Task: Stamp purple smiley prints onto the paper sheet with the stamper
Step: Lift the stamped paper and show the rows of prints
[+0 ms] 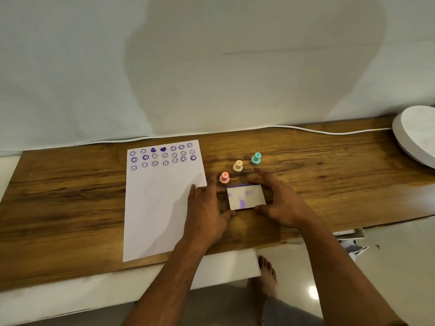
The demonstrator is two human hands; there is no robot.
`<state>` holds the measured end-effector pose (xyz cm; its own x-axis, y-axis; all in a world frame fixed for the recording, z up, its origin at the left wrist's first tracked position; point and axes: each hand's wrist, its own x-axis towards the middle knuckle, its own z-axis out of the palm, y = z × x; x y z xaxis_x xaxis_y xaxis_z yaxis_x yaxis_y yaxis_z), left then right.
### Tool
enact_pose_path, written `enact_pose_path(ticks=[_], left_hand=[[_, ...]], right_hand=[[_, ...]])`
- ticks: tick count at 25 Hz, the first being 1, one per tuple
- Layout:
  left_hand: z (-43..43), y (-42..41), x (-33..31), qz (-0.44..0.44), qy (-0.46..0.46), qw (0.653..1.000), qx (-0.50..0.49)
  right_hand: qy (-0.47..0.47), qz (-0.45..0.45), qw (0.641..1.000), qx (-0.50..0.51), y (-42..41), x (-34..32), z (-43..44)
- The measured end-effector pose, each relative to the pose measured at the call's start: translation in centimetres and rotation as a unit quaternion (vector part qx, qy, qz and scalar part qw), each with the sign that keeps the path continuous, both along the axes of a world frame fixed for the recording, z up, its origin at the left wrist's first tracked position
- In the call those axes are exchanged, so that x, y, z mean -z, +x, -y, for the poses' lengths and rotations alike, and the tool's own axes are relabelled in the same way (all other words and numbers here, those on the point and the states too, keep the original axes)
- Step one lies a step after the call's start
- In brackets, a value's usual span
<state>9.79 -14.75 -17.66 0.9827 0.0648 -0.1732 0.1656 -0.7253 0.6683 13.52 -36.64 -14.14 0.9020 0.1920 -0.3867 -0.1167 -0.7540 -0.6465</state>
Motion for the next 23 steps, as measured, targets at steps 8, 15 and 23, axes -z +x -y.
enact_pose_path(ticks=[8,15,23], left_hand=[[0.1,0.1,-0.6,0.001,0.02,1.0,0.014],[-3.0,-1.8,-2.2,0.068,-0.004,0.998,-0.014],[-11.0,-2.5,-3.3,0.071,0.069,0.98,-0.17]], right_hand=[[-0.079,0.021,0.997,0.011,0.6,0.3,-0.7],[-0.027,0.188,0.979,0.076,-0.9,-2.5,-2.8],[-0.044,0.256,0.96,-0.1,-4.6,-0.1,-16.2]])
